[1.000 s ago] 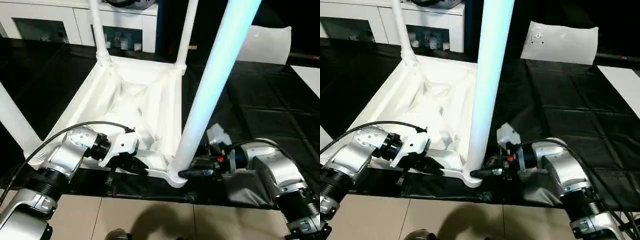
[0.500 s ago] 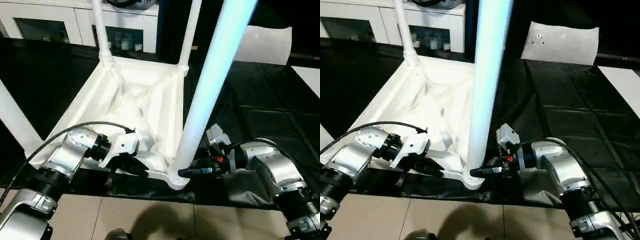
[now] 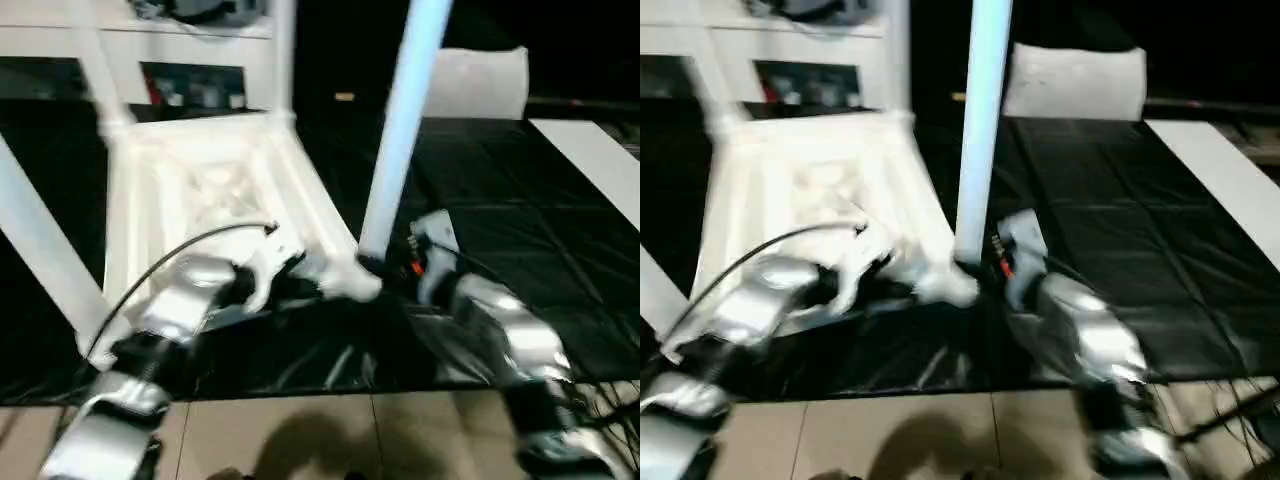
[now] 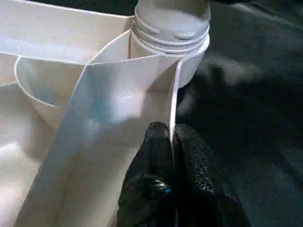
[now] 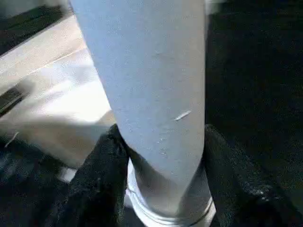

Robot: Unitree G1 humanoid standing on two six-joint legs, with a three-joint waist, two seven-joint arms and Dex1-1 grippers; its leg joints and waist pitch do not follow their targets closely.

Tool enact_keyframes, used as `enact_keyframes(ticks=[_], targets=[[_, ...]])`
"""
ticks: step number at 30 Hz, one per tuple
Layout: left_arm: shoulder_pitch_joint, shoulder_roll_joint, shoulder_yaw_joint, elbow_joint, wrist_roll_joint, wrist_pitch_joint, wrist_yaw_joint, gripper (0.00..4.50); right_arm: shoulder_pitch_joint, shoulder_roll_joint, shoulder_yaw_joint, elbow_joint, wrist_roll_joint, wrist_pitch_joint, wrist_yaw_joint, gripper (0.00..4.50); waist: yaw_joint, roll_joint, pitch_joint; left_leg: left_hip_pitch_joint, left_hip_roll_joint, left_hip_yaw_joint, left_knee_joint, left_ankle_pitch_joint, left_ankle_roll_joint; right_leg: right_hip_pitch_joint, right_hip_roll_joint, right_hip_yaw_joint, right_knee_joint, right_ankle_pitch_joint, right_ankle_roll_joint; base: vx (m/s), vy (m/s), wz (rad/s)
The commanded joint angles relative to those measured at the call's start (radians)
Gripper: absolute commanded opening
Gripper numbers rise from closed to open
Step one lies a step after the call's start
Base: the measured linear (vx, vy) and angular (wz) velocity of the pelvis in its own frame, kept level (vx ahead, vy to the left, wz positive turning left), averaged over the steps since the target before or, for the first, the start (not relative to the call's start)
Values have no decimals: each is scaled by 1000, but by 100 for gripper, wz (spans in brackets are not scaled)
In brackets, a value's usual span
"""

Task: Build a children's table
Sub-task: Rotate leg to tighten

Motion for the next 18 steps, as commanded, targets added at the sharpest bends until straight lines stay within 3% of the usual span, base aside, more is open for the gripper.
enact_keyframes(ticks=[1, 2, 4, 7, 10, 11, 13, 15, 18], targets=[[-93, -108, 95, -87, -76, -7, 156, 0, -16, 109, 81, 55, 11, 56, -66, 197, 5, 6, -73, 6, 58, -37, -80, -286, -16, 35, -83, 54, -91, -417, -142, 0, 0, 0], [-94, -115, 98, -91, -73, -3, 174, 0, -21, 119, 81, 59, 6, 52, -82, 197, 3, 4, -80, -2, 55, -33, -77, -225, 0, 41, -81, 59, -80, -305, -169, 0, 0, 0], [-93, -118, 95, -102, -72, 0, 176, 0, -24, 126, 91, 59, -2, 43, -83, 197, 6, 3, -84, -8, 54, -27, -72, -154, 27, 47, -79, 61, -67, -192, -195, 29, 0, 0], [-70, -104, 68, -142, -60, 7, 135, 0, -19, 129, 125, 46, -35, 25, -61, 197, 19, 2, -89, -9, 49, -16, -62, -35, 111, 50, -78, 63, -50, -12, -245, 37, -14, 1], [-51, -88, 53, -162, -57, 8, 105, 0, -6, 122, 135, 29, -40, 1, -37, 197, 26, 5, -87, -7, 53, -15, -63, -26, 127, 51, -79, 63, -49, -2, -255, 21, -13, 0], [-35, -68, 39, -179, -55, 9, 87, 0, 5, 115, 131, 13, -30, -10, -22, 197, 27, 4, -86, -6, 54, -15, -64, -43, 122, 51, -79, 62, -51, -26, -254, 0, 0, 0], [-20, -43, 29, -191, -54, 4, 66, 0, 14, 102, 119, 0, -17, -13, -16, 252, 25, 7, -83, -1, 56, -15, -67, -83, 101, 49, -77, 62, -58, -83, -244, 0, 0, 0], [5, 3, 16, -201, -53, -19, 15, 0, 35, 69, 103, -32, -3, -13, 16, 273, 25, 8, -78, 0, 58, -16, -71, -137, 75, 48, -78, 63, -68, -163, -220, 0, 0, 0], [18, 41, 10, -196, -51, -43, -30, 0, 55, 29, 90, -60, 7, -23, 63, 296, 24, 11, -76, 5, 59, -16, -73, -166, 57, 43, -75, 64, -71, -203, -206, 0, 0, 0]])
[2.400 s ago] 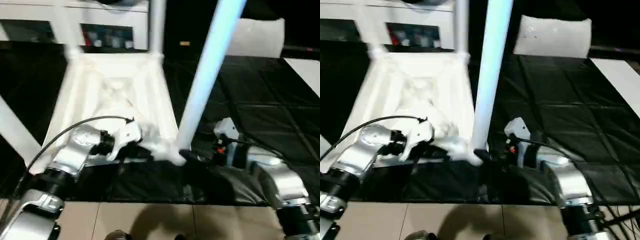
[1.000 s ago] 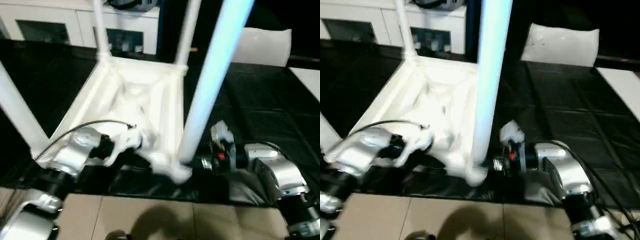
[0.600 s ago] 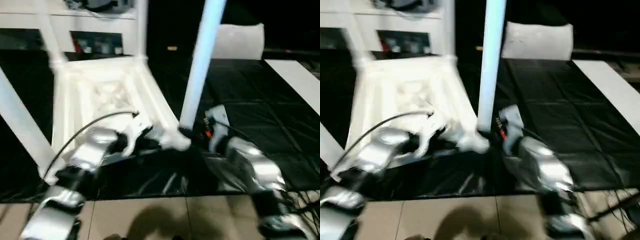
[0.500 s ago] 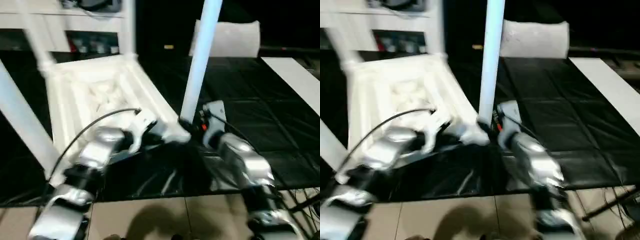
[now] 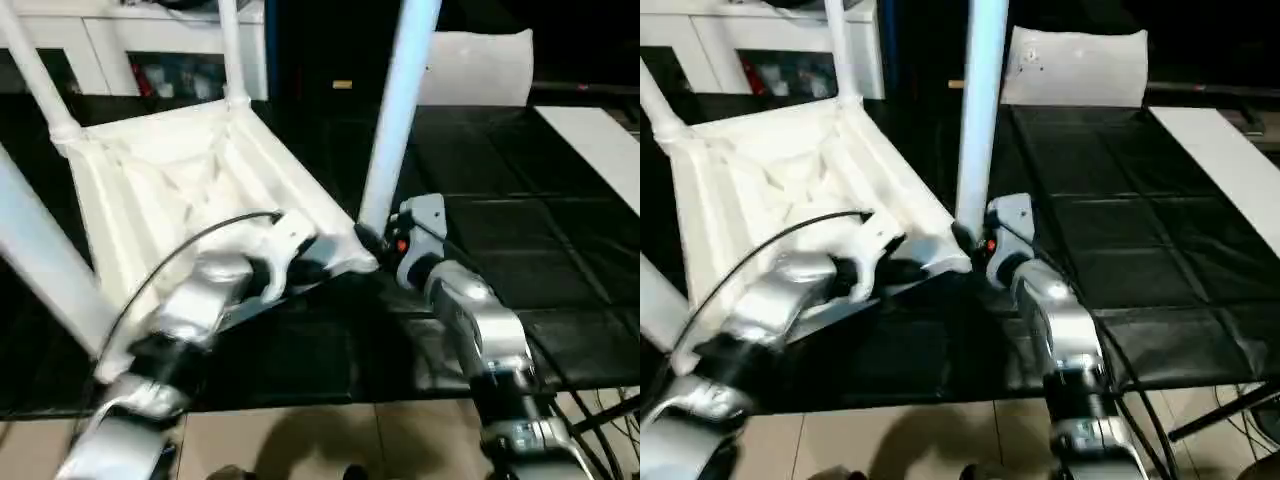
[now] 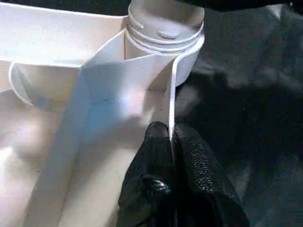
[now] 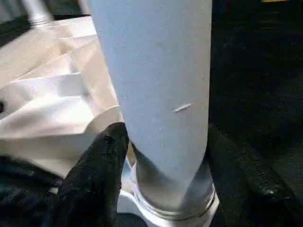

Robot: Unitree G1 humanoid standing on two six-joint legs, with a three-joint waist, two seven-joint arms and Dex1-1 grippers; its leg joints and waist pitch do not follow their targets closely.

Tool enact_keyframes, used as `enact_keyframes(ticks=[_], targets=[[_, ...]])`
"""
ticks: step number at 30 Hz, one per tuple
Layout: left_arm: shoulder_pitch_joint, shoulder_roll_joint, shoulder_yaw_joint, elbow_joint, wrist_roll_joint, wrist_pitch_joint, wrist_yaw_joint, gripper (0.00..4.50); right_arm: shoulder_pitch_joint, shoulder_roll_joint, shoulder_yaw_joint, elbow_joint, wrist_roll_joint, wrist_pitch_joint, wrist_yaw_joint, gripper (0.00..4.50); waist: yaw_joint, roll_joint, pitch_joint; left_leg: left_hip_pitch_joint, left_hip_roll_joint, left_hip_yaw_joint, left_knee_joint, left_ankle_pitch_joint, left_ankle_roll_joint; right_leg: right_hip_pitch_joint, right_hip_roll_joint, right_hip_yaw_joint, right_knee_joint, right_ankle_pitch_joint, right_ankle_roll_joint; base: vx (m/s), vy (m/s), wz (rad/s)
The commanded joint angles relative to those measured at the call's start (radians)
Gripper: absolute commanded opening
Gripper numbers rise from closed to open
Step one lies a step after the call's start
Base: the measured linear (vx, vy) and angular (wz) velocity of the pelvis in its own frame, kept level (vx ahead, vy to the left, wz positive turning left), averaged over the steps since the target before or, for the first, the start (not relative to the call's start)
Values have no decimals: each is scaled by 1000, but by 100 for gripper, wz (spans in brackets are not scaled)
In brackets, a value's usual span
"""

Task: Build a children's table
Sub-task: Rotate leg to tighten

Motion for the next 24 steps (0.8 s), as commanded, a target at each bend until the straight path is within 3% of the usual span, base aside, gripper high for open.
enact_keyframes(ticks=[1, 4, 13, 16, 21, 24], targets=[[-26, 14, 3, -67, -42, -98, -60, 0, 37, -35, 58, -28, 32, 17, 117, 307, 9, 5, -72, 16, 57, -20, -68, -177, 50, 61, -79, 62, -76, -241, -185, 0, 0, 0], [-20, 56, -11, -48, -36, -153, -123, 0, 62, -111, 58, -58, 50, -7, 227, 331, 16, 5, -73, 19, 60, -19, -68, -195, 44, 59, -80, 64, -77, -264, -167, 0, 0, 0], [-10, 164, -75, 4, -49, -312, -380, 0, 94, -347, 69, -82, 79, -70, 535, 411, 41, -1, -74, 18, 58, -17, -64, -183, 57, 56, -82, 63, -77, -271, -170, 0, 0, 0], [-10, 172, -82, 12, -54, -329, -410, 0, 90, -366, 69, -75, 81, -77, 561, 429, 50, -1, -74, 20, 61, -16, -65, -171, 57, 53, -81, 64, -72, -255, -178, 0, 0, 0], [-9, 222, -168, 41, -16, -439, -559, 0, 61, -438, 128, -50, 88, -145, 732, 441, 68, -5, -74, 23, 64, -14, -65, -175, 58, 52, -84, 64, -72, -264, -178, 0, 0, 0], [-9, 221, -180, 43, -13, -457, -576, 0, 54, -438, 144, -45, 99, -152, 774, 441, 73, -6, -71, 24, 65, -16, -67, -204, 48, 53, -88, 62, -75, -315, -171, 0, 0, 0]])
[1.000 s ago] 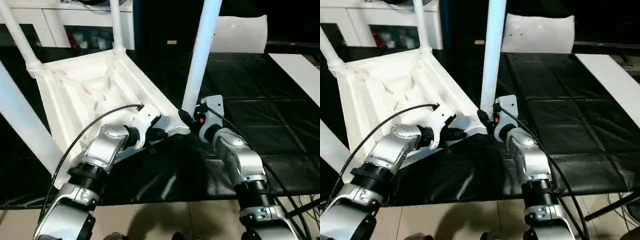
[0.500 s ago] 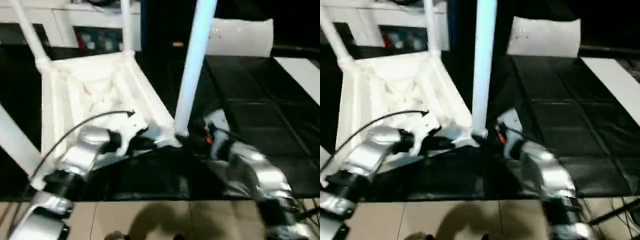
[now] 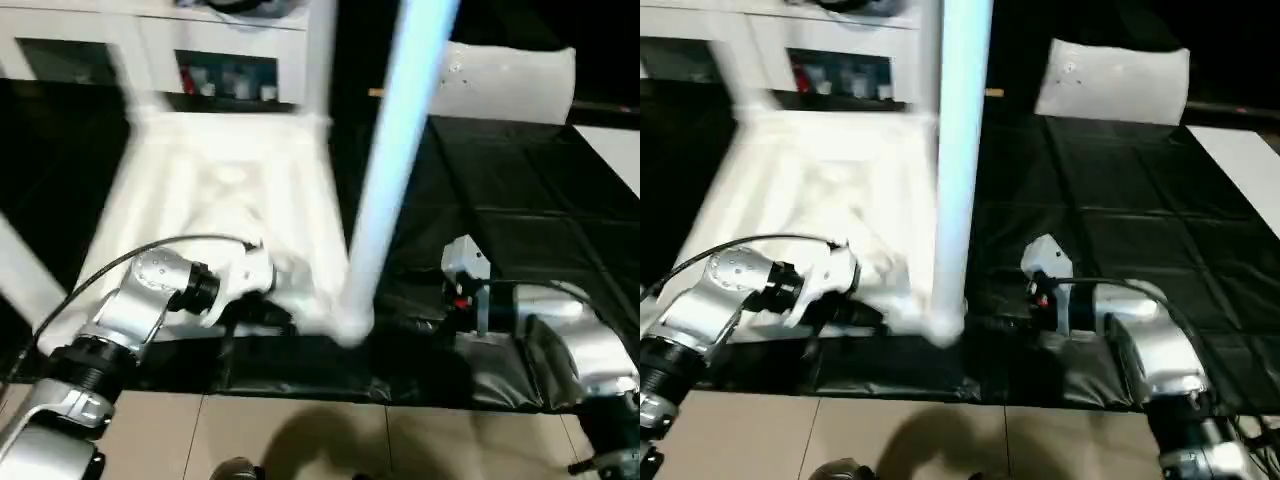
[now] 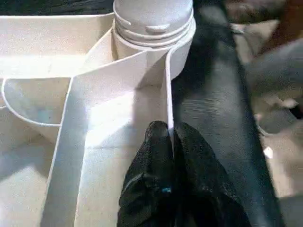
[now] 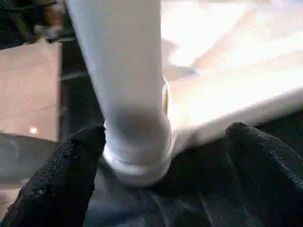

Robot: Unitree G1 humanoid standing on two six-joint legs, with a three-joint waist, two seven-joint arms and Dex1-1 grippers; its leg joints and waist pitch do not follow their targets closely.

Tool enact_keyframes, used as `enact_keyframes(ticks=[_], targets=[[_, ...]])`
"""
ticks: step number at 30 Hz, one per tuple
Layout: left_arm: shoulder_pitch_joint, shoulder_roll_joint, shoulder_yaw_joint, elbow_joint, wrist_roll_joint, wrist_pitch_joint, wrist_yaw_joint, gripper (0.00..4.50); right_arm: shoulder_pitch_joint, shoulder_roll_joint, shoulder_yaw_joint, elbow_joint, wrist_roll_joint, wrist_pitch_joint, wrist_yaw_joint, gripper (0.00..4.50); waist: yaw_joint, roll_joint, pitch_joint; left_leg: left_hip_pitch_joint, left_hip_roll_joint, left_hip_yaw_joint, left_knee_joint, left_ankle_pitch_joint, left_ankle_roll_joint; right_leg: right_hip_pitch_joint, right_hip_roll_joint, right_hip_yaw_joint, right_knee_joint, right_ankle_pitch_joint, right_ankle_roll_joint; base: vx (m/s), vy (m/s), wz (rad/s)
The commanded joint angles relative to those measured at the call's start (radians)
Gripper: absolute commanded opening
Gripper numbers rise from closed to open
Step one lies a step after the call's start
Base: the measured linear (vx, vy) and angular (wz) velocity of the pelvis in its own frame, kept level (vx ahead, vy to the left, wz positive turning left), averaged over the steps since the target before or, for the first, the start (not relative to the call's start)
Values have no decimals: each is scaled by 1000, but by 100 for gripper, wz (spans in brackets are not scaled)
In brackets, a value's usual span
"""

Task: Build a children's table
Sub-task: Rotate leg to tighten

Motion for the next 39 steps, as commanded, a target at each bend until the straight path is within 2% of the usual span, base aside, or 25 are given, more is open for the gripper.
enact_keyframes(ticks=[1, 4, 8, 11, 12, 14, 15, 16, 18, 21, 23, 27, 28, 30, 31, 32, 33, 35, 36, 37, 38, 39], targets=[[-22, -18, -53, -15, 6, -46, -63, 0, -11, -8, 20, 11, 21, -7, 54, 441, -8, -5, -71, 22, 66, -16, -74, -209, 44, 45, -86, 62, -77, -332, -167, 0, 0, 0], [-28, -25, -65, 3, 20, -79, -66, 0, -30, 4, 36, 28, 35, 2, 95, 407, -7, -4, -73, 20, 67, -18, -73, -209, 43, 47, -87, 62, -75, -323, -169, 0, 0, 0], [-46, -34, -69, 46, 45, -116, -38, 0, -55, 14, 67, 66, 26, -20, 140, 373, -11, -9, -72, 16, 64, -19, -73, -207, 41, 49, -87, 60, -75, -337, -169, 0, 0, 0], [-53, -32, -69, 63, 54, -127, -28, 0, -66, 17, 80, 81, 20, -28, 155, 361, -10, -9, -72, 21, 65, -17, -72, -214, 37, 45, -87, 61, -77, -357, -162, 0, 0, 0], [-55, -31, -69, 68, 57, -132, -27, 0, -69, 17, 83, 86, 17, -32, 160, 336, -10, -9, -72, 21, 65, -18, -72, -217, 36, 44, -87, 61, -77, -359, -163, 0, 0, 0], [-58, -30, -68, 80, 58, -141, -25, 0, -76, 21, 88, 100, 17, -36, 172, 327, -10, -8, -71, 22, 65, -18, -74, -225, 33, 44, -86, 60, -79, -363, -162, 0, 0, 0], [-60, -30, -67, 87, 59, -147, -25, 0, -81, 23, 91, 109, 19, -37, 179, 327, -11, -10, -72, 22, 66, -19, -74, -233, 29, 45, -87, 61, -79, -372, -160, 0, 0, 0], [-60, -30, -66, 90, 59, -149, -27, 0, -85, 25, 93, 115, 24, -36, 186, 325, -13, -16, -71, 21, 65, -19, -73, -243, 28, 44, -87, 59, -82, -391, -158, 0, 0, 0], [-59, -28, -66, 91, 58, -152, -29, 0, -88, 26, 97, 118, 27, -34, 194, 287, -11, -13, -70, 23, 66, -19, -74, -246, 25, 42, -89, 60, -83, -408, -149, 0, 0, 0], [-58, -24, -67, 92, 55, -151, -33, 0, -90, 28, 100, 121, 33, -24, 205, 276, -12, -15, -70, 25, 65, -21, -75, -261, 18, 41, -89, 60, -85, -431, -142, 0, 0, 0], [-59, -23, -69, 96, 55, -153, -33, 0, -90, 29, 101, 123, 35, -22, 207, 244, -11, -17, -72, 24, 66, -21, -75, -255, 17, 42, -88, 61, -83, -417, -142, 0, 0, 0], [-59, -21, -71, 105, 60, -148, -28, 0, -80, 30, 103, 114, 48, -2, 216, 221, -10, -9, -73, 22, 67, -20, -76, -238, 21, 43, -86, 62, -76, -357, -161, 0, 0, 0], [-59, -21, -71, 106, 62, -145, -26, 0, -76, 30, 103, 110, 52, 4, 217, 213, -10, -11, -73, 23, 68, -20, -76, -238, 23, 44, -84, 61, -73, -332, -172, 0, 0, 0], [-58, -28, -61, 107, 54, -110, -12, 0, -65, 33, 99, 94, 63, 24, 210, 206, -9, -4, -71, 24, 67, -19, -77, -252, 19, 43, -84, 62, -75, -337, -177, 0, 0, 0], [-58, -31, -57, 107, 51, -97, -6, 0, -62, 35, 97, 90, 67, 31, 207, 205, -10, -8, -71, 25, 67, -20, -77, -261, 16, 43, -84, 61, -76, -348, -176, 0, 0, 0], [-59, -36, -51, 107, 49, -85, 7, 0, -54, 39, 93, 79, 73, 43, 196, 204, -9, -8, -71, 26, 67, -20, -77, -263, 14, 43, -85, 62, -77, -355, -175, 0, 0, 0], [-62, -47, -36, 107, 48, -50, 47, 0, -40, 52, 84, 61, 81, 64, 162, 204, -9, -2, -69, 26, 67, -21, -78, -270, 9, 43, -85, 62, -78, -363, -172, 0, 0, 0], [-63, -54, -25, 106, 47, -26, 75, 0, -30, 62, 78, 48, 86, 78, 136, 201, -8, -4, -66, 28, 66, -22, -80, -292, 5, 41, -86, 62, -85, -397, -161, 0, 0, 0], [-64, -80, 11, 93, 24, 45, 137, 0, -17, 96, 61, 40, 77, 100, 47, 201, -12, 0, -63, 29, 64, -24, -81, -314, -3, 40, -86, 60, -88, -444, -151, 0, 0, 0], [-62, -86, 20, 85, 15, 60, 148, 0, -14, 106, 57, 40, 72, 99, 22, 201, -13, -2, -61, 31, 63, -24, -80, -328, -8, 37, -87, 59, -94, -473, -142, 0, 0, 0], [-58, -101, 39, 65, 0, 93, 178, 0, -9, 132, 51, 43, 57, 102, -38, 201, -17, -1, -59, 37, 59, -28, -77, -358, -17, 33, -90, 54, -103, -543, -124, 0, 0, 0], [-51, -117, 56, 38, -12, 135, 215, 0, -6, 165, 47, 49, 31, 107, -118, 201, -24, -4, -57, 34, 55, -33, -76, -375, -21, 35, -92, 47, -112, -612, -93, 0, 0, 0]])
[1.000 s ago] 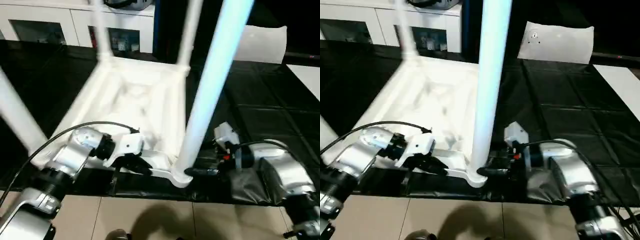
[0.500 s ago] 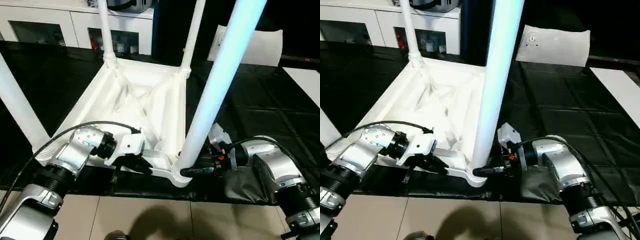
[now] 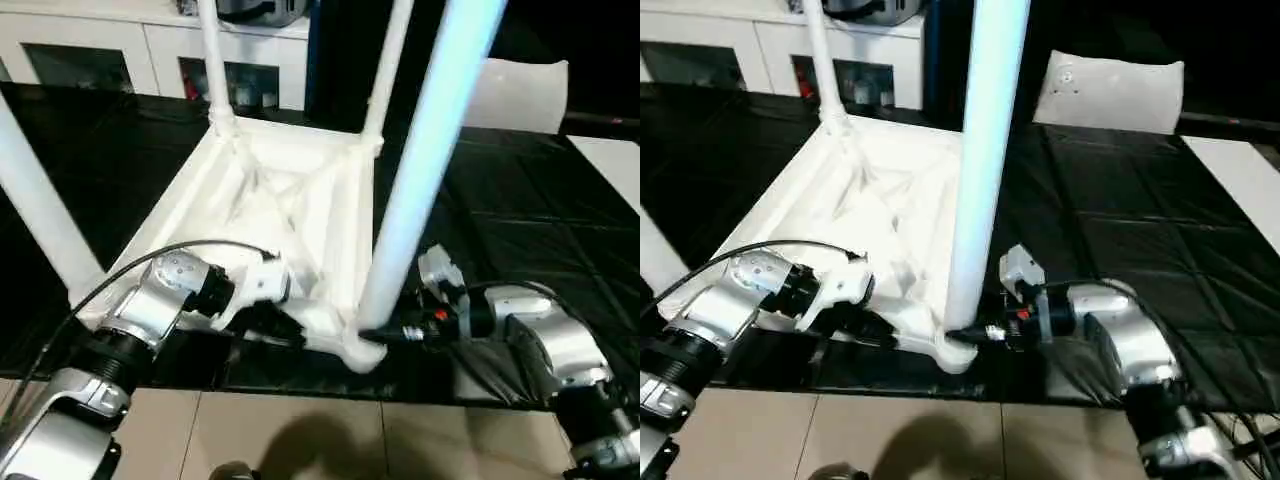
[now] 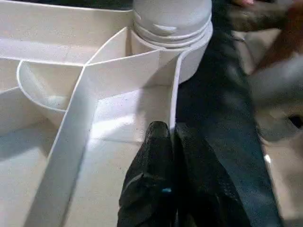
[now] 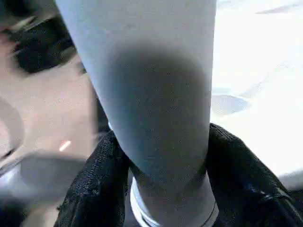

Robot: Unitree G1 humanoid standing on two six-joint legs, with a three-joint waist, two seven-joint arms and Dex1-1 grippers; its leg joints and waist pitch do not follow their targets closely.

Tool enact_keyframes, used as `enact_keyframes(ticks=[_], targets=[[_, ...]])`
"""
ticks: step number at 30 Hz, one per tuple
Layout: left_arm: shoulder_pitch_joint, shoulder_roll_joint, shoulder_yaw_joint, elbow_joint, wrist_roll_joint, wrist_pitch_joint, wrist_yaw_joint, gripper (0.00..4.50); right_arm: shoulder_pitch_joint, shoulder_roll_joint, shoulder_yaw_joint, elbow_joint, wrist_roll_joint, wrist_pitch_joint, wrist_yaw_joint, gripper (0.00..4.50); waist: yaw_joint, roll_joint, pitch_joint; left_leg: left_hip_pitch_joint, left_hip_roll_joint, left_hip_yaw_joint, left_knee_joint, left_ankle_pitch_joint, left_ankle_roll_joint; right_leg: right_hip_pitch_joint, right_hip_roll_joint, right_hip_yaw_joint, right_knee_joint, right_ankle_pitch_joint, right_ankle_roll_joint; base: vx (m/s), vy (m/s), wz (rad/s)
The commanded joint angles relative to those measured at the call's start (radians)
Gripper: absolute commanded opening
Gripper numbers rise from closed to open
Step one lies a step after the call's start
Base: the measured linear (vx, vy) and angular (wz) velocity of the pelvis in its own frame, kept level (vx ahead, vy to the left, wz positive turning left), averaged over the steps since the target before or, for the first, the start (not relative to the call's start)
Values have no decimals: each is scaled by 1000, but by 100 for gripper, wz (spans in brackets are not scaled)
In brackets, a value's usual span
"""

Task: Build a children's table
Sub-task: Rotate leg to tighten

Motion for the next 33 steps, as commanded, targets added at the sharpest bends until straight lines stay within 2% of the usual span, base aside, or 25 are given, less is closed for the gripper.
enact_keyframes(ticks=[1, 2, 4, 5, 6, 7, 10, 11, 13, 14, 16, 17, 18, 19, 21, 23, 25, 28, 30, 33], targets=[[-9, -54, 64, -52, -37, 82, 149, 0, 3, 64, 33, -7, -20, 31, -112, 201, -14, 9, -46, 24, 54, -36, -78, -396, -30, 23, -90, 42, -124, -659, -76, 0, 0, 0], [-6, -67, 75, -66, -39, 103, 179, 0, 2, 84, 29, -1, -32, 39, -156, 200, -29, 11, -46, 27, 50, -42, -75, -428, -36, 24, -90, 31, -134, -702, -54, 0, 0, 0], [-1, -113, 109, -104, -54, 179, 265, 0, -4, 151, 17, 16, -56, 54, -273, 199, -46, 13, -45, 23, 55, -48, -79, -449, -45, 28, -90, 23, -133, -688, -56, 0, 0, 0], [-1, -147, 134, -124, -60, 223, 326, 0, -11, 191, 11, 27, -70, 63, -339, 198, -63, 14, -47, 17, 55, -55, -81, -473, -45, 38, -90, 12, -139, -686, -43, 0, 0, 0], [-3, -196, 164, -155, -68, 287, 398, 0, -23, 249, 1, 42, -86, 79, -432, 198, -73, 25, -47, 24, 61, -60, -85, -507, -49, 39, -89, 3, -140, -651, -53, 0, 0, 0], [-3, -196, 164, -155, -68, 287, 398, 0, -23, 249, 1, 42, -86, 79, -432, 198, -89, 22, -49, 17, 63, -63, -87, -520, -52, 45, -90, -2, -136, -608, -62, 0, 0, 0], [-19, -295, 206, -187, -55, 352, 562, 0, -76, 366, -42, 109, -102, 104, -640, 197, -105, 17, -47, 21, 53, -57, -79, -505, -42, 34, -96, -1, -141, -614, -69, 0, 0, 0], [-25, -316, 216, -189, -54, 362, 598, 0, -88, 390, -54, 126, -103, 107, -682, 197, -111, 17, -48, 13, 48, -56, -77, -463, -28, 39, -100, 0, -142, -625, -66, 0, 0, 0], [-35, -353, 228, -200, -46, 382, 661, 0, -116, 432, -65, 162, -122, 85, -762, 197, -111, 19, -51, 17, 48, -52, -75, -440, -16, 33, -100, 9, -142, -595, -77, 0, 0, 0], [-39, -370, 232, -209, -39, 391, 692, 0, -129, 452, -71, 179, -137, 72, -801, 197, -116, 18, -52, 9, 51, -50, -80, -413, -10, 34, -96, 17, -131, -541, -100, 0, 0, 0], [-41, -389, 229, -219, -33, 396, 712, 0, -150, 482, -81, 201, -150, 70, -845, 197, -117, 17, -60, 4, 52, -45, -81, -357, 2, 38, -93, 28, -117, -440, -133, 25, 1, 2], [-40, -388, 226, -224, -30, 398, 711, 0, -155, 488, -86, 206, -150, 70, -846, 197, -111, 20, -65, 1, 54, -40, -81, -296, 17, 42, -92, 36, -104, -341, -163, 78, -5, 5], [-40, -388, 226, -224, -30, 398, 711, 0, -155, 488, -86, 206, -150, 70, -846, 197, -106, 15, -73, -8, 51, -32, -74, -191, 58, 48, -89, 42, -85, -205, -195, 54, -8, 4], [-38, -384, 222, -226, -26, 399, 708, 0, -156, 490, -85, 205, -152, 65, -841, 197, -104, 12, -75, -11, 48, -28, -71, -160, 73, 51, -88, 43, -82, -179, -200, 57, -21, 2], [-25, -356, 195, -235, -6, 386, 685, 0, -148, 487, -73, 188, -163, 29, -821, 253, -96, 16, -77, -13, 49, -25, -67, -99, 109, 50, -88, 45, -72, -122, -222, 28, -16, -1], [-10, -320, 173, -234, 1, 353, 642, 0, -125, 466, -72, 162, -157, 13, -796, 270, -83, 17, -81, -11, 49, -21, -63, -56, 133, 51, -86, 46, -67, -71, -235, 27, -28, -2], [4, -292, 158, -235, 2, 314, 600, 0, -106, 446, -81, 148, -146, -4, -770, 287, -79, 16, -76, -11, 52, -19, -66, -78, 135, 51, -85, 46, -70, -98, -231, 0, 0, 0], [22, -254, 140, -241, 4, 283, 545, 0, -77, 406, -82, 116, -143, -25, -728, 314, -77, 19, -68, -5, 53, -19, -71, -158, 96, 47, -84, 46, -86, -226, -206, 0, 0, 0], [46, -190, 113, -231, 7, 217, 447, 0, -28, 329, -81, 60, -131, -55, -633, 333, -72, 20, -64, 1, 55, -22, -76, -217, 61, 43, -82, 46, -98, -323, -162, 0, 0, 0], [55, -150, 98, -216, 9, 175, 387, 0, -2, 276, -88, 30, -116, -58, -569, 354, -67, 21, -62, 5, 58, -24, -80, -259, 44, 39, -82, 48, -102, -363, -144, 0, 0, 0]])
